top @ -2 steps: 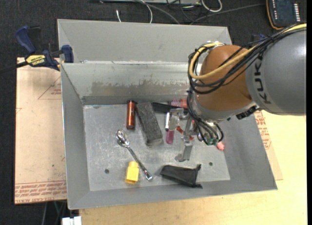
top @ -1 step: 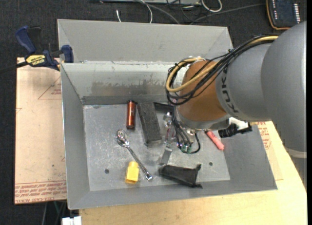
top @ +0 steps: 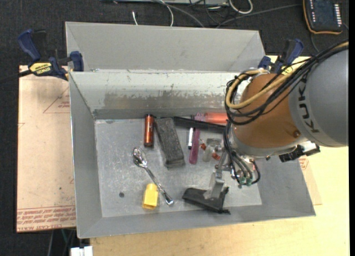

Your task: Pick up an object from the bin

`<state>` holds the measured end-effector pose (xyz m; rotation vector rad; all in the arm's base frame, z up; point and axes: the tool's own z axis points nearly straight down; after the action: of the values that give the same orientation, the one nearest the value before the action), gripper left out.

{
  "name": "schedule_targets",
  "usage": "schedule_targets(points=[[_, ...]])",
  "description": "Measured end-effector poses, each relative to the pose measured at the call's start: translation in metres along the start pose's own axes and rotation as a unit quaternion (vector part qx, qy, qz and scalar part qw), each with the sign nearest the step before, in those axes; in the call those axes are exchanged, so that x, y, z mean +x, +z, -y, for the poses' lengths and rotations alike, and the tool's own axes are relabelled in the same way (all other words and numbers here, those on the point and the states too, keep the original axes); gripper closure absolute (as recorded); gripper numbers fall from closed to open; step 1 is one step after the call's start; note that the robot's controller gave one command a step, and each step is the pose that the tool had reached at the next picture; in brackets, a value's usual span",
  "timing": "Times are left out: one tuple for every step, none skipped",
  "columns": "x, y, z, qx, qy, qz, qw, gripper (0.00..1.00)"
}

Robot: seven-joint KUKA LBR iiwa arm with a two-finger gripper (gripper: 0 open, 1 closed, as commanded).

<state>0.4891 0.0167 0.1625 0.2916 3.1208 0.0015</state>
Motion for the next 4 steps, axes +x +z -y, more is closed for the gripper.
schedule_targets(points=[[-0.007, 0.014, 0.005, -0.002, 0.011, 0.0012, 0.9999, 0.0], [-0.025, 0.087, 0.003, -0.001, -0.051, -0.0012, 0.9987, 0.0], [-0.009, 0.052, 0.021, -0.001, 0.065, 0.0, 0.9979, 0.0], [-0.008, 0.061, 0.0, -0.001, -0.123, -0.0002, 0.9924, 0.0]])
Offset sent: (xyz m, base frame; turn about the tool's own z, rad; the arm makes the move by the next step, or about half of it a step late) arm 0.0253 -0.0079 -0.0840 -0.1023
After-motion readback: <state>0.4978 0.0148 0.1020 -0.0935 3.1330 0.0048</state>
